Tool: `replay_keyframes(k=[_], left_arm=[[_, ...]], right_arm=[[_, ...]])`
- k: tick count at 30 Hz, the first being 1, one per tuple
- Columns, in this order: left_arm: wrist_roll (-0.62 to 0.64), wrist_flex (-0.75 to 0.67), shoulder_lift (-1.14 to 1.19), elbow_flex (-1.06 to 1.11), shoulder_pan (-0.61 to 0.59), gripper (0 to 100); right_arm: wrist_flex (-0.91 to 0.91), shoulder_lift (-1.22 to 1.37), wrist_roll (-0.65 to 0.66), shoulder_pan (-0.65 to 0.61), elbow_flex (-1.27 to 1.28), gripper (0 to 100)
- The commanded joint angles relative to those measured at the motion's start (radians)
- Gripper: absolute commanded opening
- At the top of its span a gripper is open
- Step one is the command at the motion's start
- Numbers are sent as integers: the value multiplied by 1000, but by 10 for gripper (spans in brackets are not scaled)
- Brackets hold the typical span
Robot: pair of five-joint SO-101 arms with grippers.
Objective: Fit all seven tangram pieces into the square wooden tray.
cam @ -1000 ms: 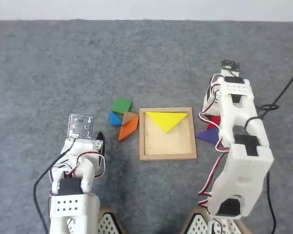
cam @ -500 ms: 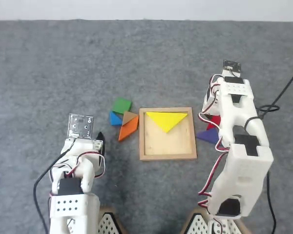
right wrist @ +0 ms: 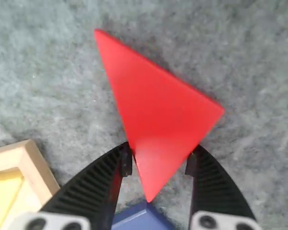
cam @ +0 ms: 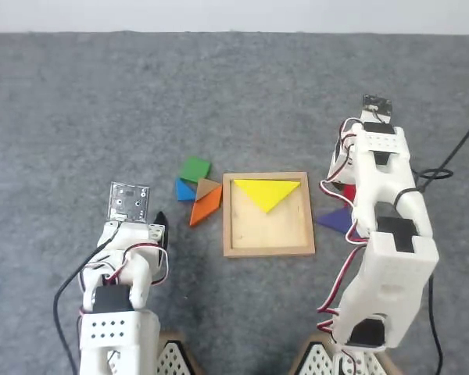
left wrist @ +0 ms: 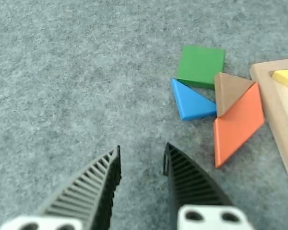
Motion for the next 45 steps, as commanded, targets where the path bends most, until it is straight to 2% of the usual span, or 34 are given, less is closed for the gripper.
replay_keyframes(k=[1,4,10,17,23,29,45], left_arm=[[-6,6,-20,-5,-2,151],[-6,6,-20,-5,-2,151],[-6,6,-20,-5,-2,151],[-6,6,-20,-5,-2,151],[-6,6,-20,-5,-2,151],[-6,6,-20,-5,-2,151],[-6,6,-20,-5,-2,151]], right_arm=[[65,-47,132,8,-41,159],[150,-79,230,28,-107,175],[217,-47,285,13,-247,366],[209,117,333,8,-390,362],[200,219,321,7,-404,362],[171,236,247,7,-404,362],[125,237,311,-2,-404,361]])
